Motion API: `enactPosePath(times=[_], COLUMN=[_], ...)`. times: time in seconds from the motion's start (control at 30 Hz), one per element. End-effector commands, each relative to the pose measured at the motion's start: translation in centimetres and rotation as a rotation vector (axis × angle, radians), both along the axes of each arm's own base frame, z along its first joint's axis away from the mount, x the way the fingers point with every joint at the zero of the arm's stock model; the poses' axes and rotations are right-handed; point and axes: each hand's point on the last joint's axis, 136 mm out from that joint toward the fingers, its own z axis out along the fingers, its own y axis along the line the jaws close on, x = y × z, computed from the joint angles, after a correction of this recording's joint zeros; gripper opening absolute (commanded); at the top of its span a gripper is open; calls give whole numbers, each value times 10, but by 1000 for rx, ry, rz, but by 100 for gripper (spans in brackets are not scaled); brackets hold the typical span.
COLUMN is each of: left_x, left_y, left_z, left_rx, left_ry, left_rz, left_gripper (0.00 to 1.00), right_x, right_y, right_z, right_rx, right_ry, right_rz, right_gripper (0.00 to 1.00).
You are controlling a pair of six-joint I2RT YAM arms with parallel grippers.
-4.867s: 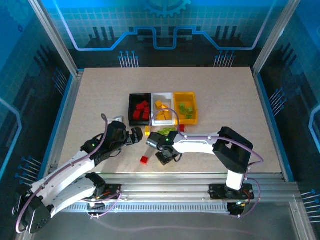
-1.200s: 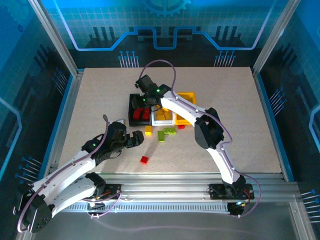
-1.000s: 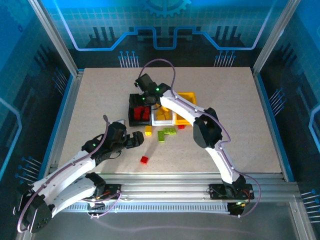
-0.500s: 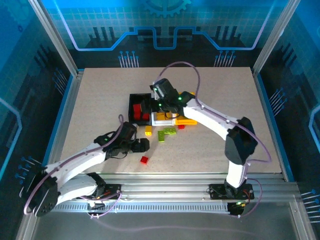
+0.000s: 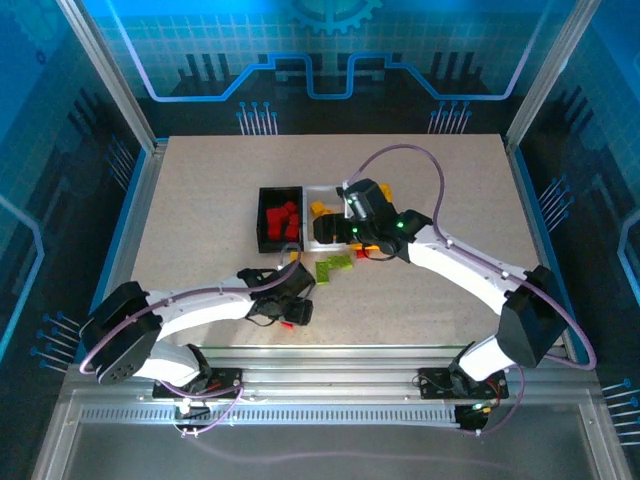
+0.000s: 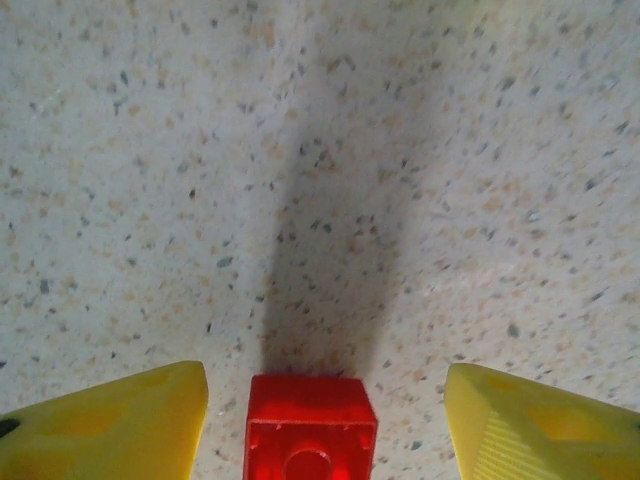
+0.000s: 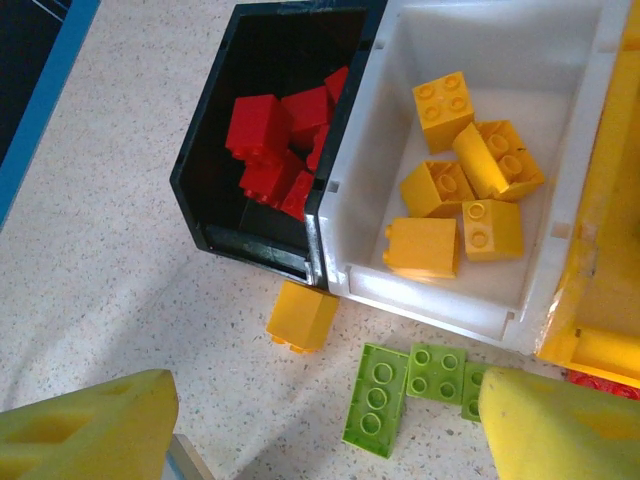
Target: Sort the legos into containers by color
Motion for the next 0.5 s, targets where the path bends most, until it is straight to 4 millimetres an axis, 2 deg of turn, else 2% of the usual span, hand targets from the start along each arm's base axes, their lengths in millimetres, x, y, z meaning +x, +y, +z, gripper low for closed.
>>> enactPosePath(times=[0.0,0.07,0.17,0.47], left_x=[-8,-14,-18,-14], left_y=[13,11,10,9], left_z=[-3,-8,-14,-16], left_rx=[91,88,97,138], left_ry=[-4,5,19,4], left_rz=[19,18,11,-4], left_gripper=[63,61,52,35], right_x=[5,4,6,10], right_y=[-5,-7,-13,-27], right_z=[10,8,8,10], right_rx=[38,39,46,60], right_ry=[-36,-34,-35,-36], right_rz=[-27,-29,-45,-79], right_gripper=[81,81,81,82])
